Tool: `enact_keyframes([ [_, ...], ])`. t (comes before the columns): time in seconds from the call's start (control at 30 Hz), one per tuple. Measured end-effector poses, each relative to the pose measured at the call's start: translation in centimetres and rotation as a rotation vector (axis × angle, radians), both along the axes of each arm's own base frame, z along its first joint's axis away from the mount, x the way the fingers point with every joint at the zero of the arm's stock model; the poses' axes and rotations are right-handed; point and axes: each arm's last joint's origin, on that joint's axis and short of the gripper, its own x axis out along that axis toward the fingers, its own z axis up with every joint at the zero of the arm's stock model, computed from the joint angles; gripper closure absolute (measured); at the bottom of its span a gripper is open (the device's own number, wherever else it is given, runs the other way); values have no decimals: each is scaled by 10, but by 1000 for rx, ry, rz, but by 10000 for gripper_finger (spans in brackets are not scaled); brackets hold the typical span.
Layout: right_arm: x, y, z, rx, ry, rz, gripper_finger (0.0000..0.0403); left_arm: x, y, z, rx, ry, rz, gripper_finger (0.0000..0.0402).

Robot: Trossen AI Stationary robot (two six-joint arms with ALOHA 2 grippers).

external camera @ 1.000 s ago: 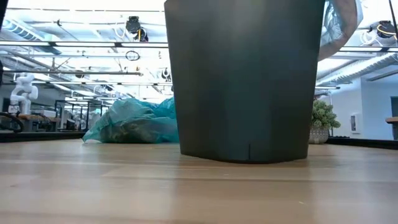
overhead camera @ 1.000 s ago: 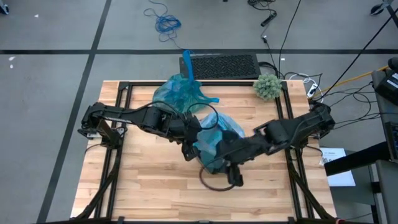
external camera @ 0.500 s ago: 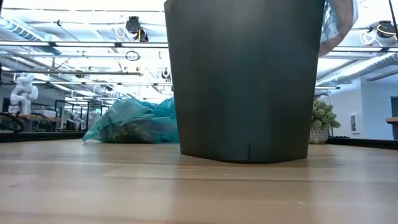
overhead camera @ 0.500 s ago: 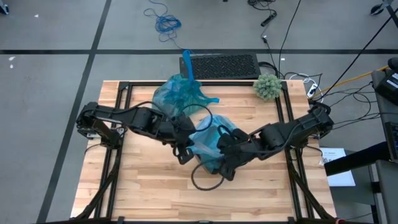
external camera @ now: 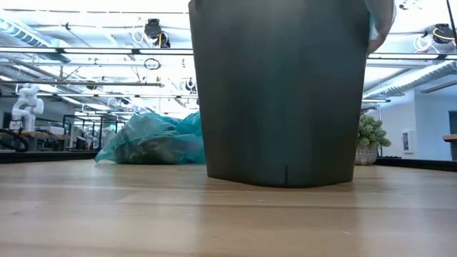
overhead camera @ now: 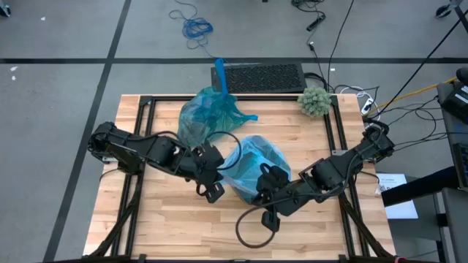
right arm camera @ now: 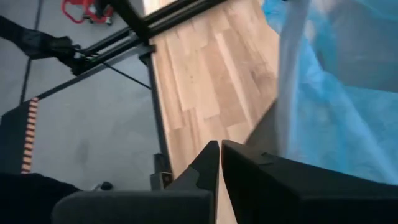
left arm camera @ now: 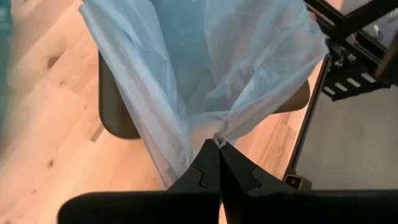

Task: Place trash/remove bag and relplace
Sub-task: Insert the new trash bag into the trash bin

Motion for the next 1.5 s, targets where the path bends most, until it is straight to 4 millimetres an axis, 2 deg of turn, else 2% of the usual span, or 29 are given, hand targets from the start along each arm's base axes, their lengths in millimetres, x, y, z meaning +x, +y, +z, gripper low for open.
enact_keyframes([
  [0.13, -1, 7, 0, 6, -12, 20, 401, -3, -9, 0, 1, -13, 33, 402],
  [0.37, -4, 15, 0, -11, -38, 25, 389, -10, -23, 1, -9, -29, 58, 402],
  [0.73, -5, 12, -7, -214, -14, 44, 252, -11, -27, 1, -1, -36, 54, 402],
  [0.9, -7, 7, -9, -329, 3, 2, 236, -11, -27, 1, -2, -39, 56, 402],
  [1.03, -5, 6, -16, -364, 47, 4, 252, -11, -27, 1, -3, -39, 57, 401],
  [1.13, 4, 11, -29, -376, 89, 43, 279, -11, -27, 1, -3, -39, 57, 401],
  [1.2, 8, 15, -36, -364, 111, 65, 310, -11, -27, 1, -5, -39, 60, 402],
  [1.33, 11, 26, -37, -321, 75, 106, 388, -11, -27, 1, -14, -40, 76, 401],
  [1.5, 9, 38, -33, -279, 19, 151, 395, -11, -27, 1, -21, -43, 84, 402],
])
